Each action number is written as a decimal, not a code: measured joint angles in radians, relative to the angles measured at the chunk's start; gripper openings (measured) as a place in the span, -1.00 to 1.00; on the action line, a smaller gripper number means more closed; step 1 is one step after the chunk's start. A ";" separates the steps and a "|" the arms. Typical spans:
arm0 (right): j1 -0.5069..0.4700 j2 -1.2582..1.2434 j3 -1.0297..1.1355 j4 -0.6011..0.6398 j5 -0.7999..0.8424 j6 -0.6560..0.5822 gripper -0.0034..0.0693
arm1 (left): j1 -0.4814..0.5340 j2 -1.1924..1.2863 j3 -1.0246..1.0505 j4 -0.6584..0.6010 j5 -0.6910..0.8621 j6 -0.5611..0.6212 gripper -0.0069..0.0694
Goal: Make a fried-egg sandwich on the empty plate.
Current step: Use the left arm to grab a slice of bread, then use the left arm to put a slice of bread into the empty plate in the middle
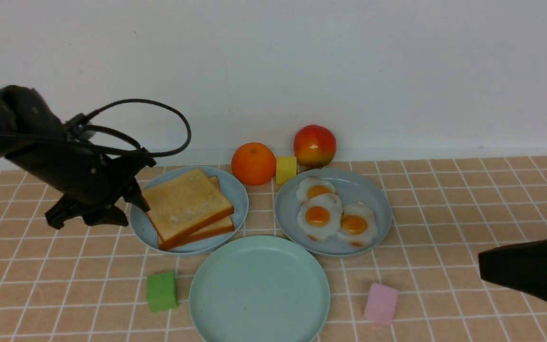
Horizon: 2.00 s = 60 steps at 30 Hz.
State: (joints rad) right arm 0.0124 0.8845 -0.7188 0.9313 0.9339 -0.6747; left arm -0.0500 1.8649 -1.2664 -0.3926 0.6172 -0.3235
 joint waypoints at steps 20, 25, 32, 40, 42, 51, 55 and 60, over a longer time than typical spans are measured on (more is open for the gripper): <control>0.000 0.000 0.000 0.001 0.051 0.000 -0.25 | 0.000 0.143 -0.045 -0.177 -0.072 0.130 -0.55; 0.000 0.000 0.000 0.001 0.058 0.000 -0.25 | 0.000 0.132 -0.046 -0.161 -0.064 0.130 -0.77; 0.000 0.000 0.000 0.001 0.059 0.000 -0.25 | 0.000 -0.020 -0.040 -0.110 -0.041 0.140 -0.77; 0.000 0.000 0.000 0.001 0.060 0.000 -0.25 | -0.076 -0.189 -0.040 -0.109 0.068 0.237 -0.77; 0.000 0.000 0.000 0.001 0.060 0.000 -0.25 | -0.116 -0.187 -0.035 -0.110 0.091 0.249 -0.77; 0.000 0.000 0.000 0.001 0.060 0.000 -0.25 | -0.321 -0.095 0.114 -0.111 0.061 0.202 -0.77; 0.000 0.000 0.000 0.001 0.060 0.000 -0.25 | -0.325 -0.038 0.144 -0.105 0.031 0.191 -0.77; 0.000 0.000 0.000 0.001 0.060 0.000 -0.25 | -0.325 0.003 0.146 -0.102 0.017 0.190 -0.74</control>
State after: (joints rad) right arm 0.0124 0.8845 -0.7190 0.9321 0.9940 -0.6747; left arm -0.3749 1.8681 -1.1204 -0.4944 0.6347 -0.1334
